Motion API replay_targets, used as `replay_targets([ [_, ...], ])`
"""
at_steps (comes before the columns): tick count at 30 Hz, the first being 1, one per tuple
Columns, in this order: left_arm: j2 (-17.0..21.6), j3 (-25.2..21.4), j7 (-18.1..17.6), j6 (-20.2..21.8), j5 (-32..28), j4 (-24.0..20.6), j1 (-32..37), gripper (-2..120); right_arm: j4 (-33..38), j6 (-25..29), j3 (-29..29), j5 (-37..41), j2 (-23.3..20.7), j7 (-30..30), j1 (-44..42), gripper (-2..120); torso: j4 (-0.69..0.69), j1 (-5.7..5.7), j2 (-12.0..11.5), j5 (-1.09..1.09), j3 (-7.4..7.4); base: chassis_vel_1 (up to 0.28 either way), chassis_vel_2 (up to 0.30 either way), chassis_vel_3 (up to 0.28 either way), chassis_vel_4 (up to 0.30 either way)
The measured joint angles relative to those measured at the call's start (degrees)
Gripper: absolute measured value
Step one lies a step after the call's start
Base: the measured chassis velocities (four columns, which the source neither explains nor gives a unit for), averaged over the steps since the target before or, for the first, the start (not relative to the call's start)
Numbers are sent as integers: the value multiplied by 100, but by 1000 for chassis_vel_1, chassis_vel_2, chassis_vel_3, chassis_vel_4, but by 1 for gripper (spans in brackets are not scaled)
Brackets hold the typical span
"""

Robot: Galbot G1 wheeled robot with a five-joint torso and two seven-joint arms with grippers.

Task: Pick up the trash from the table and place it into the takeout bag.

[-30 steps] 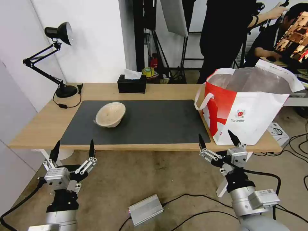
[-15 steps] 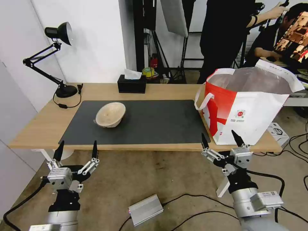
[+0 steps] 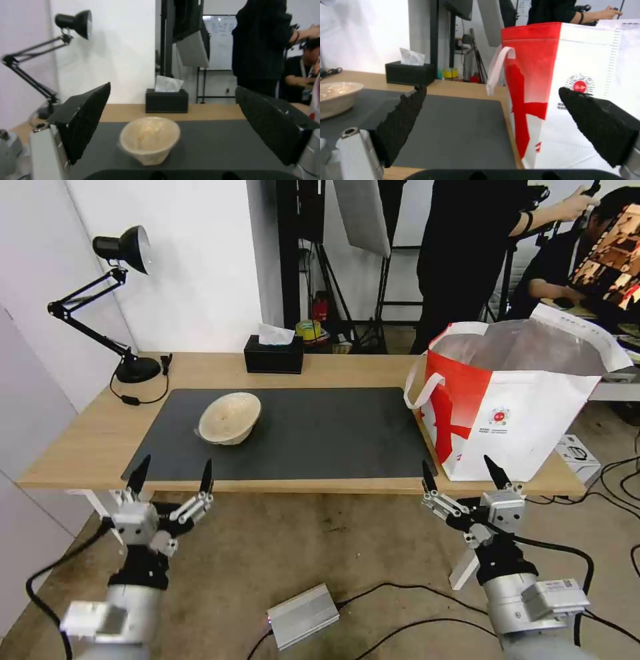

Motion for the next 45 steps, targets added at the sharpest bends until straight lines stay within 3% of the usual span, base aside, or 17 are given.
replay_targets([
  [3,313,63,-133,301,-527,147,-433,100,-5,3,90,2,-24,-1,-17,100,-1,0,0,0,0,0,0,0,0],
  [13,722,-104,-264,769,-1235,417,-771,100,-162,3,-104,24,-347,-37,57,100,-1,0,0,0,0,0,0,0,0],
  [15,903,-67,-468,1122,-1803,509,-965,100,-184,4,-212,5,-357,-43,60,100,2,0,0,1,0,0,0,0,0],
  [17,943,-51,-531,1203,-1926,527,-1019,100,-184,4,-226,1,-351,-44,56,100,1,0,0,-1,0,0,0,0,0],
  [20,1136,8,-894,1579,-2493,671,-1341,100,-174,9,-246,-18,-305,-44,48,100,0,0,0,0,0,0,0,0,0],
  [32,1362,183,-1707,2520,-3279,1296,-2307,100,-217,13,-248,-23,-260,-44,47,100,0,0,0,0,0,0,0,0,0],
  [45,1945,527,-1828,3037,-3895,2191,-3309,100,-407,2,-363,-25,-144,-36,107,100,0,0,0,1,0,0,0,0,0],
])
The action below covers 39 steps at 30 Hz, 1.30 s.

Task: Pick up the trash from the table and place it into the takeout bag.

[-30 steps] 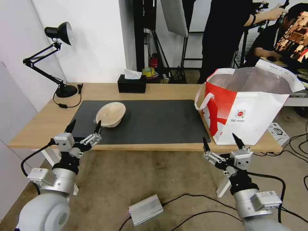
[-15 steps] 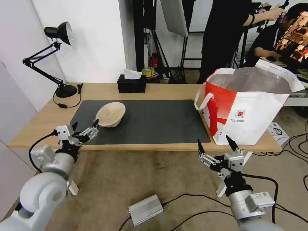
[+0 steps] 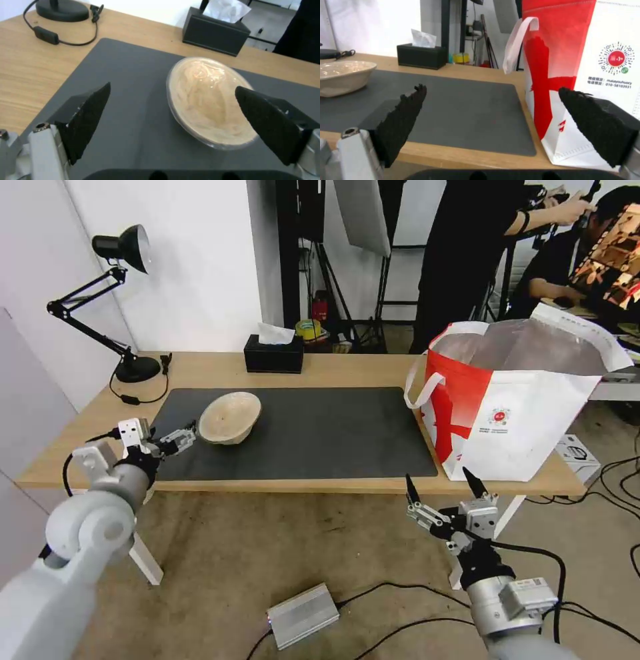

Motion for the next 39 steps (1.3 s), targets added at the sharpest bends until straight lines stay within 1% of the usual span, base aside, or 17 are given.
replay_targets([
  [2,25,47,-12,15,-21,58,-65,100,-6,-1,2,0,5,1,2,100,0,0,0,0,0,0,0,0,0],
  [4,94,218,-73,77,-165,286,-327,100,-29,-4,14,0,20,5,6,100,0,0,0,0,0,0,0,0,0],
  [7,104,312,-117,134,-294,412,-457,100,-40,-5,18,0,27,7,7,100,0,0,0,0,0,0,0,0,0],
  [8,104,411,-198,199,-431,548,-596,100,-51,-5,20,0,39,8,5,100,0,0,0,-1,0,0,0,0,0],
  [10,88,506,-280,281,-551,672,-733,100,-61,-6,20,-1,48,9,4,100,0,0,0,0,0,0,0,0,0],
  [16,37,716,-406,334,-624,870,-1011,100,-84,-11,18,-2,55,9,6,100,0,0,0,1,0,0,0,0,0],
  [18,18,883,-534,392,-758,985,-1229,100,-98,-14,-3,-3,64,10,17,100,0,0,0,0,0,0,0,0,0],
  [24,-4,1067,-778,629,-1188,1143,-1488,100,-99,-20,-47,-3,91,10,16,100,0,0,0,0,0,0,0,0,0],
  [26,-10,1097,-820,655,-1219,1176,-1528,100,-99,-20,-48,-3,93,11,13,100,0,0,0,1,0,0,0,0,0],
  [27,-35,1209,-902,709,-1255,1313,-1648,100,-92,-22,-49,-4,94,12,2,100,0,0,0,0,0,0,0,0,0],
  [28,-46,1246,-916,719,-1256,1358,-1698,100,-85,-22,-48,-4,93,12,-1,100,0,0,0,0,0,0,0,0,0],
  [30,-59,1302,-925,734,-1256,1419,-1766,100,-76,-22,-46,-4,92,12,-6,100,0,0,0,1,0,0,0,0,0],
  [33,-129,1470,-967,765,-1260,1691,-1973,100,-66,-22,-51,-5,92,14,-19,100,0,0,0,0,0,0,0,0,0],
  [34,-129,1470,-967,765,-1260,1691,-1973,100,-66,-22,-51,-5,92,14,-19,100,0,0,0,0,0,0,0,0,0],
  [38,-195,1630,-981,779,-1265,2054,-2199,100,-54,-23,-57,-7,94,16,-29,100,0,-1,0,0,0,0,0,0,0],
  [39,-195,1630,-981,779,-1265,2054,-2199,100,-54,-23,-57,-7,94,16,-29,100,0,-1,0,0,0,0,0,0,0],
])
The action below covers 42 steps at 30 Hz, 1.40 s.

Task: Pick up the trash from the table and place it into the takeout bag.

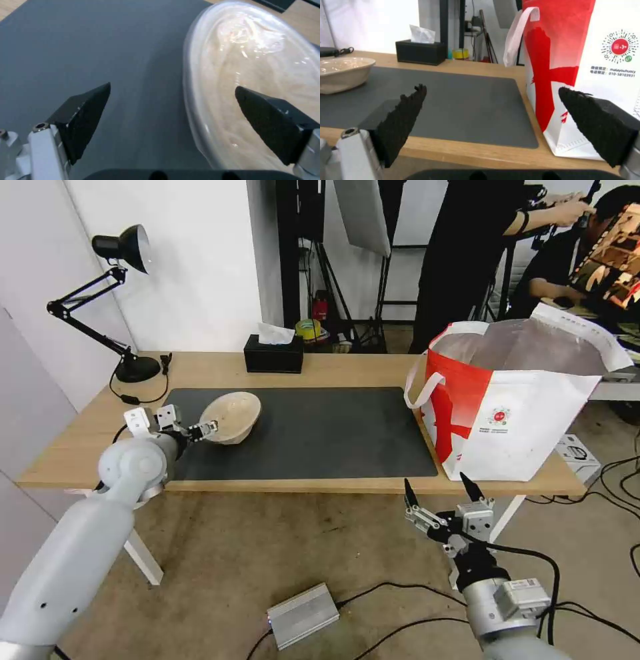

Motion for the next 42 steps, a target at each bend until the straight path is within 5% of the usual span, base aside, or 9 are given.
replay_targets([
  [12,-157,246,18,5,-7,406,-297,100,-18,0,5,-4,-10,2,10,100,0,1,0,0,0,0,0,0,0],
  [37,-382,381,-1,20,12,539,-446,99,-85,-16,32,18,-65,1,68,100,0,0,0,0,0,0,0,0,0],
  [42,-374,363,10,7,14,509,-400,77,-99,-22,27,21,-74,1,83,100,0,0,0,0,-1,0,0,0,0],
])
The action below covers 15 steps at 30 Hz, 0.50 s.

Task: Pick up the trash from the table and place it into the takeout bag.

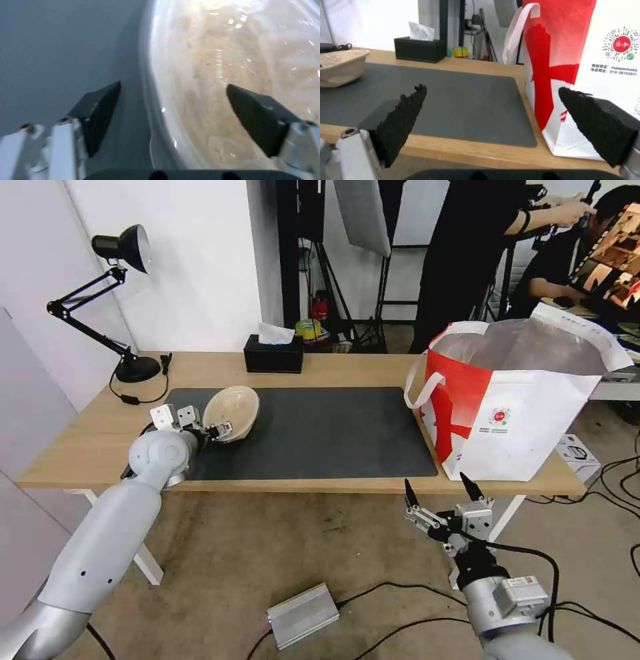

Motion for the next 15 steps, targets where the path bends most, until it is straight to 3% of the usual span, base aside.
replay_targets([
  [13,-23,-37,8,-32,1,-84,85,27,4,-4,5,-8,15,0,-30,100,-1,0,1,0,0,0,0,0,0],
  [15,-23,-40,8,-33,1,-89,91,25,5,-4,4,-10,18,0,-30,100,-1,0,1,0,0,0,0,0,0],
])
